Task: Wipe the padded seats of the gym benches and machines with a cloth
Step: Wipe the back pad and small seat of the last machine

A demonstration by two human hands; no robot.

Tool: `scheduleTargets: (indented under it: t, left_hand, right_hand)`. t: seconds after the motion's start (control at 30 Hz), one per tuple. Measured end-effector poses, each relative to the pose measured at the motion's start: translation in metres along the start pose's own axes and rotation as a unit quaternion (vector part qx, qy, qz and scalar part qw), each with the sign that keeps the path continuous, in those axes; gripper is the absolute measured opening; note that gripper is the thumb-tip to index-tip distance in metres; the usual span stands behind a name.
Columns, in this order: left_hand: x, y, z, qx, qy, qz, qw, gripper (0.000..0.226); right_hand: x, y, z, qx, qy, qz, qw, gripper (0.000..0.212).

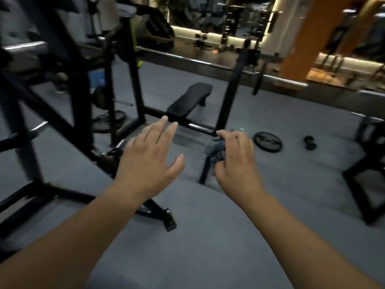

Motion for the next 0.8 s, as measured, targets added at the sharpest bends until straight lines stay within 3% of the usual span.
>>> scheduleTargets:
  t: [0.43,0.6,0.8]
  left_hand:
    - [0.373,0.154,0.073,-0.052,0.129,-0.116,0.983,0.076]
    - [0.428,0.207,0.117,-0.067,0.16,-0.107,0.979,0.073]
    - [0.438,0.288,0.207,-0.044,0.16,-0.104,0.981,0.074]
  right_hand:
    - [0.305,-0.275,0.025,0.088,0.093,-0.16,0.979,0.056]
    - [0.382,-0.289,0.054,0.085,0.121,-0.18,0.973,0.059]
    - [0.471,-0.24,0.11,0.063,0.128,-0.179,0.973,0.061]
Point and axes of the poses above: each hand's wrist, its own z-axis towards the middle knuckle, its own y-axis out of the palm, x = y × z, the point moved 5 cm from there along z, towards the middle knuckle, and after that the axes turned 15 degrees about x, right-handed, at the moved point
